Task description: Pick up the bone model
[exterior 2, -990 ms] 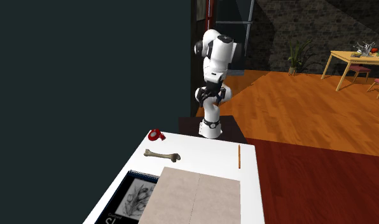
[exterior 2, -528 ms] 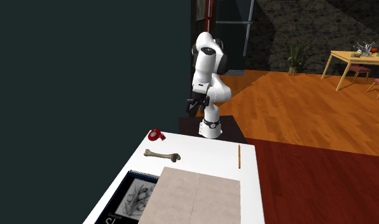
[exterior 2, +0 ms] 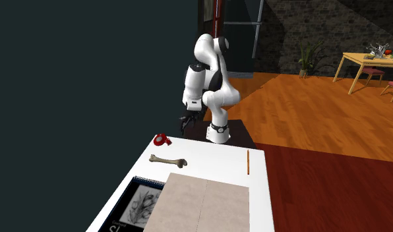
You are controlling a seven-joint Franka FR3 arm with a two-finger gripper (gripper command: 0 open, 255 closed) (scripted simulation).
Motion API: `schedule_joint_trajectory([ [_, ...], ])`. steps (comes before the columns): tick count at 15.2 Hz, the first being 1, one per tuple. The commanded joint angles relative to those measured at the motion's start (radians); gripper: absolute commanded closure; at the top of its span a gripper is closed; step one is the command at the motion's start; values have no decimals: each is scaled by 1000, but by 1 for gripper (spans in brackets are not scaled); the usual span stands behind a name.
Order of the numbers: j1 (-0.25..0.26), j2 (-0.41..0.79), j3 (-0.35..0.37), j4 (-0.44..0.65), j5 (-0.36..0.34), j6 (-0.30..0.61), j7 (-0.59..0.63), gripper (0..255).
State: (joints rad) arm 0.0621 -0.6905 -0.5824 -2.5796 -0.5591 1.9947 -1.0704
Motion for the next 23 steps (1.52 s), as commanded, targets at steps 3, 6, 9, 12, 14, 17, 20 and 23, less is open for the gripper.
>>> schedule_joint_trajectory([
  [3,66,133,-156,34,-37,154,-199,0],
  [6,147,253,-283,82,-17,264,-360,0],
  [9,266,396,-434,140,67,377,-552,0],
  [12,388,527,-569,183,204,459,-736,0],
  [14,409,565,-595,171,244,496,-764,0],
  [17,446,635,-635,154,334,553,-825,0],
  [20,462,711,-648,141,454,600,-909,0],
  [23,459,707,-645,142,446,598,-903,255],
])
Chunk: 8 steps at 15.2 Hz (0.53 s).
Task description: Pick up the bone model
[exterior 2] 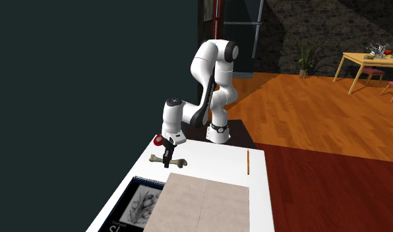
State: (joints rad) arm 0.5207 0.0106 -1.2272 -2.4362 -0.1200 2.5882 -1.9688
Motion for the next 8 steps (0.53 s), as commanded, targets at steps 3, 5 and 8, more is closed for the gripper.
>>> schedule_joint_trajectory([
  [3,0,5,0,-3,6,5,-4,255],
  [5,0,7,0,-2,10,5,-7,255],
  [8,0,10,0,-2,14,7,-10,255],
])
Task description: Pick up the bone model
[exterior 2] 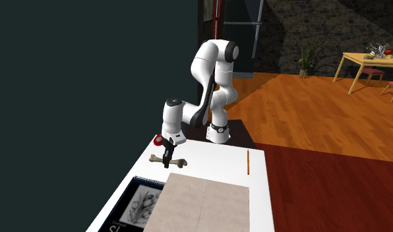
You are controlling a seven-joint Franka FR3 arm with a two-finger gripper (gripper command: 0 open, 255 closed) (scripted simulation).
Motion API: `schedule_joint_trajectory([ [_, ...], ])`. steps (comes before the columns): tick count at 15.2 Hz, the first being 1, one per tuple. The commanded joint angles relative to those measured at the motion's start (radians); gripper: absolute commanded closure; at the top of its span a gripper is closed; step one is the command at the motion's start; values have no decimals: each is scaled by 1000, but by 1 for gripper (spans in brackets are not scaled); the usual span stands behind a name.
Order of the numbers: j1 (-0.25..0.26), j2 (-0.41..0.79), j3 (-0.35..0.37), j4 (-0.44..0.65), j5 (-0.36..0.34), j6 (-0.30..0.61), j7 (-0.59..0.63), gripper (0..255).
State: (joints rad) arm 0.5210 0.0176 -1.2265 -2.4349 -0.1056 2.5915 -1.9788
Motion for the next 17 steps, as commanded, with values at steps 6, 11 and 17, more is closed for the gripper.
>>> schedule_joint_trajectory([
  [6,-40,-156,40,29,-227,-110,156,255],
  [11,-91,-239,107,61,-303,-202,208,255],
  [17,-120,-292,153,89,-336,-273,230,255],
])
